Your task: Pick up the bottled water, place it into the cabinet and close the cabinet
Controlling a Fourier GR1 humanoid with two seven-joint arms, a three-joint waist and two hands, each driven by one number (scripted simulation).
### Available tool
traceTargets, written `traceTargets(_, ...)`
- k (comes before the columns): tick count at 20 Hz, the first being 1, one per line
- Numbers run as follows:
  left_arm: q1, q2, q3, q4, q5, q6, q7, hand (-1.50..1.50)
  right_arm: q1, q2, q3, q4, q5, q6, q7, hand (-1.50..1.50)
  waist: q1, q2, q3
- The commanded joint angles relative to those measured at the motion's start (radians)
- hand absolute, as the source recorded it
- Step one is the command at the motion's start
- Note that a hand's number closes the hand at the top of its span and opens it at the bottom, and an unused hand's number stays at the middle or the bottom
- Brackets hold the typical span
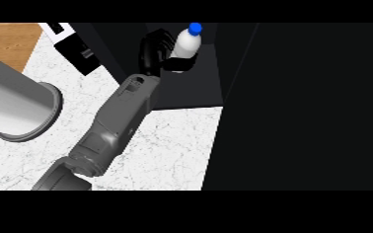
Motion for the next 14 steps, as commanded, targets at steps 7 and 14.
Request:
traceTargets(7,-0.058,-0.004,0.024,0.137,-0.021,0.066,-0.035,1.50,0.019,-0.025,0.038,-0.056,0.031,0.015,-0.006,-1.50,-0.016,0.005,0.000)
traceTargets(14,-0.071,0.030,-0.019,0.221,-0.092,0.119,-0.017,-1.50,0.023,-0.045,0.010,-0.062,-0.010,0.024,-0.030,-1.50,-0.029,0.014,0.000)
